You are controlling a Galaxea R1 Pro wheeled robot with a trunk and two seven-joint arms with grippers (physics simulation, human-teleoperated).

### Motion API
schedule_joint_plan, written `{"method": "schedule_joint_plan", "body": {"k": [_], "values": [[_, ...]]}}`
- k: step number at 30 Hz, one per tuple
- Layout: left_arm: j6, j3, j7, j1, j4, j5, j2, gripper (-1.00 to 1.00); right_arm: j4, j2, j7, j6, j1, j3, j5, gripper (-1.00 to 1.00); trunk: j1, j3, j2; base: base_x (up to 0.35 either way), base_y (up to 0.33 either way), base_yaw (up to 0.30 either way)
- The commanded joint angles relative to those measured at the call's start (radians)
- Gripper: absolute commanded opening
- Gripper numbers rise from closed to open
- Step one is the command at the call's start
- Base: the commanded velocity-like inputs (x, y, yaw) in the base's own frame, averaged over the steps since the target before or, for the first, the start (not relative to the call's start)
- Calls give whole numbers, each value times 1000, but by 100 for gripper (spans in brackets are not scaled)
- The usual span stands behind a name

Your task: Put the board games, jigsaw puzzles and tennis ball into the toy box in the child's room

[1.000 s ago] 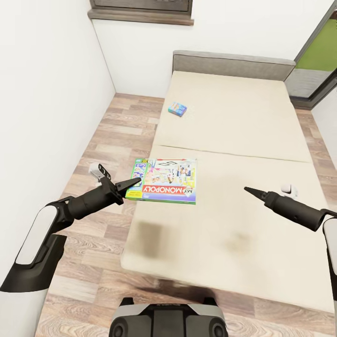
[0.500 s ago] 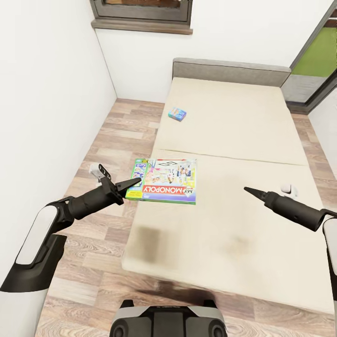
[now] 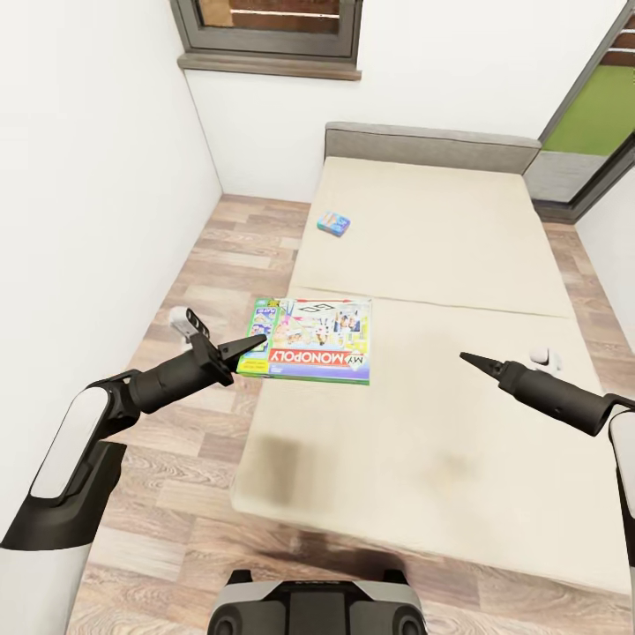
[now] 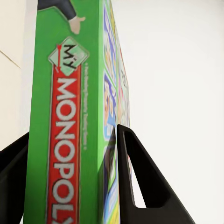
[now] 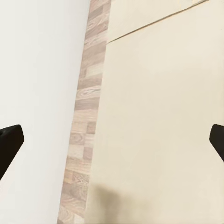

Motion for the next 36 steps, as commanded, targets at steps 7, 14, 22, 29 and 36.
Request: {"method": "schedule_joint_plan", "body": {"k": [7, 14, 22, 29, 36], "values": [[1, -1, -10, -1, 0, -31, 0, -100, 0, 1, 11, 4, -1, -1, 10, 100, -7, 17, 13, 0, 0, 0], [2, -1, -18, -1, 0, -54, -1, -100, 0, 1, 11, 4, -1, 0, 10, 100, -7, 28, 13, 0, 0, 0], [2, -1, -20, -1, 0, -60, -3, -100, 0, 0, 11, 4, -1, 0, 10, 100, -7, 41, 13, 0, 0, 0], [2, -1, -20, -1, 0, -61, -3, -100, 0, 3, 11, 4, -1, 0, 10, 100, -7, 52, 13, 0, 0, 0], [2, -1, -22, 0, 0, -62, -1, -100, 0, 6, 10, 4, -1, 0, 10, 100, -7, 64, 13, 0, 0, 0]]}}
